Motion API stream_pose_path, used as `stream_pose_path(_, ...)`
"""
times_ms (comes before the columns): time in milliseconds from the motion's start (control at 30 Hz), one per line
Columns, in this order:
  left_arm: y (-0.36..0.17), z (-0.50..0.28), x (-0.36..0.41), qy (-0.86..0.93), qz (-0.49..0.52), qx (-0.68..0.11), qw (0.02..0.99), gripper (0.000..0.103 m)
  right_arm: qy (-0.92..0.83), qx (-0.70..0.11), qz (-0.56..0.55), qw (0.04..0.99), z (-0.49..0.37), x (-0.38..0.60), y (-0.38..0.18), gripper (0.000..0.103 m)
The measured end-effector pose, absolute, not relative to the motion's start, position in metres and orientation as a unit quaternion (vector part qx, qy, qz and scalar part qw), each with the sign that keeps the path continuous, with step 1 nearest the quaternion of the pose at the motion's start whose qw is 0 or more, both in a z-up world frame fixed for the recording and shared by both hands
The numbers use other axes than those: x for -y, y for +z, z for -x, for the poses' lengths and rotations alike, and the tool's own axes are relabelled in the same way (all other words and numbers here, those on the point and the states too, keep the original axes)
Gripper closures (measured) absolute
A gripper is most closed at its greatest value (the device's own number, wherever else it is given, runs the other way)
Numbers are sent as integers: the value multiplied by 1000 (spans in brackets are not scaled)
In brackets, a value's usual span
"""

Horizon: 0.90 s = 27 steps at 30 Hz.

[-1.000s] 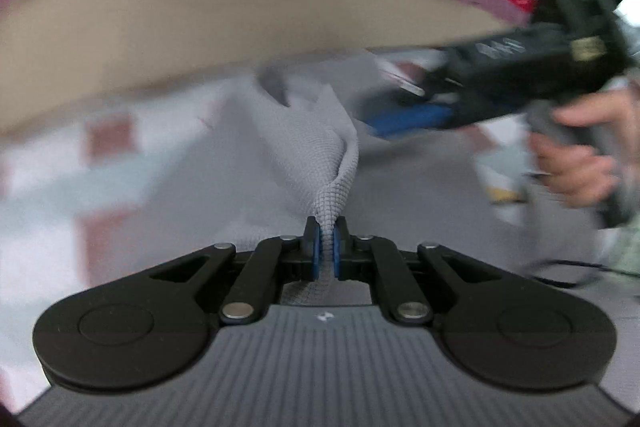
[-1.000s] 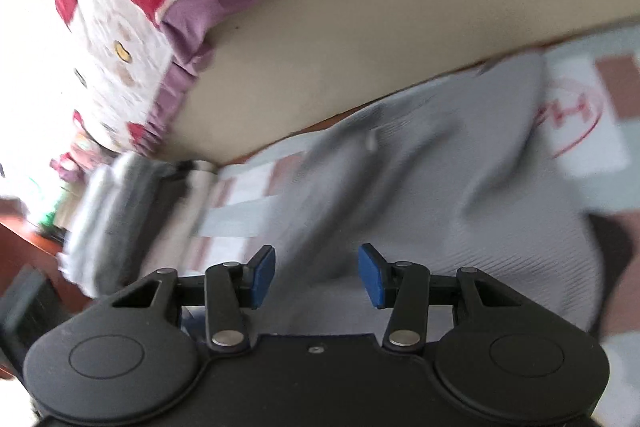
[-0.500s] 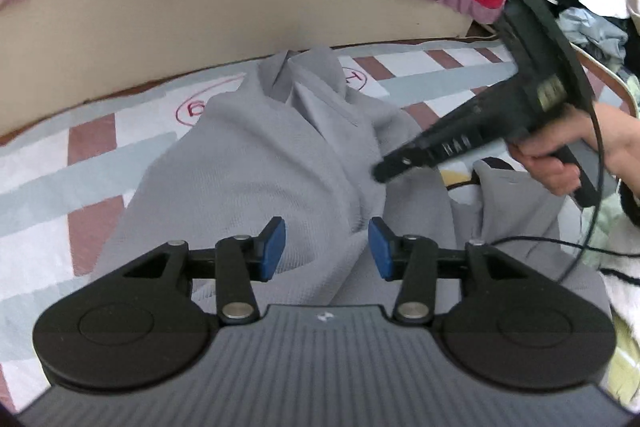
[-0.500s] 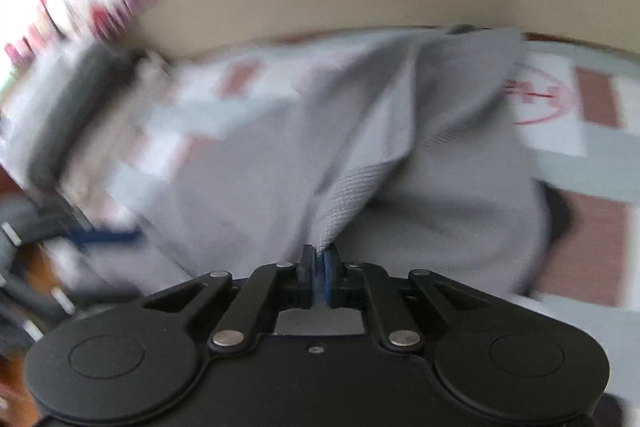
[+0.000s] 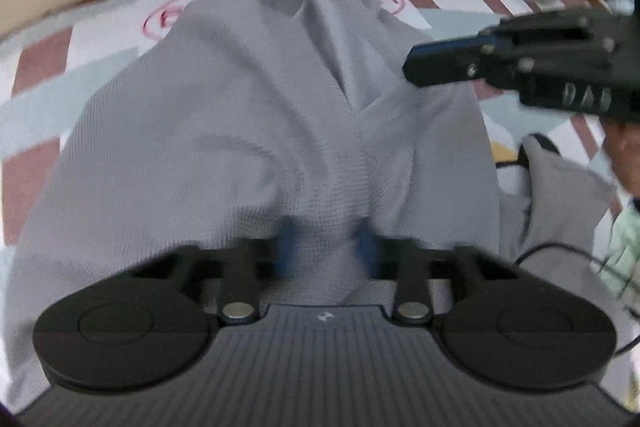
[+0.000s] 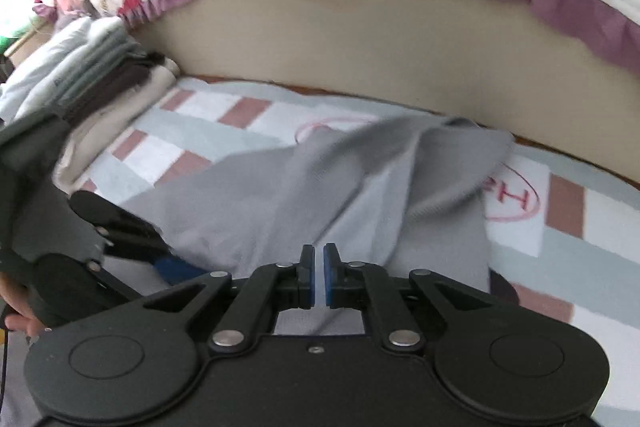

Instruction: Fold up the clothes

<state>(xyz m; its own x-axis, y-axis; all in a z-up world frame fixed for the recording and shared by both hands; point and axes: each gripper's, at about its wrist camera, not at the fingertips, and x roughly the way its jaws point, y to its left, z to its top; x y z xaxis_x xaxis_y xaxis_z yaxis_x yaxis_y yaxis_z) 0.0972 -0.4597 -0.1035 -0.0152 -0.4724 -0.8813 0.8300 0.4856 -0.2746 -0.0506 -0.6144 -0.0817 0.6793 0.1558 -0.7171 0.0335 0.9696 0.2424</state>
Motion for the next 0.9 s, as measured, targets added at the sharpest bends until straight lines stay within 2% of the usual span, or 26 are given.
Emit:
stream_pose_path(67,-89,-103,447,-467,-142,-530,694,102,54,-396,-102,911,40,609,-96,95)
stream_pose_path(167,-52,-110,427,-447,-149,-461,752,102,52,-412,-88,905,25,602,-116,95)
stream_pose_path(300,-19,-150,402,-388,-103,-428,809,102,48,-444,-65,892,19,598,-128,96)
stream_pose_path(333,-17,-155,401,-368,-119,-419,821,103,46,-452,-61,889,18,597,-131,99)
stream_pose_path(400,-15,-157,401,-332,-159,-394,842,103,38,-463,-73,882,13,600,-132,99)
stream_pose_path(500,-23,-157,393,-340,-129,-424,829,103,38,-470,-84,878,9,602,-132,100)
stream_pose_path(600,-23,-157,388,-314,-149,-386,854,103,43,-475,-82,875,11,603,-130,100)
stream_pose_path(667,-22,-156,385,-296,-163,-360,869,103,71,-491,-98,862,17,606,-127,94)
stream_pose_path(733,-22,-156,381,-278,-176,-333,884,102,113,-508,-128,844,24,610,-123,94)
stream_pose_path(800,-5,-154,374,-246,-172,-276,913,102,166,-521,-153,823,31,608,-122,94)
stream_pose_path(900,-9,-153,367,-249,-148,-298,910,101,173,-519,-146,824,38,604,-116,93)
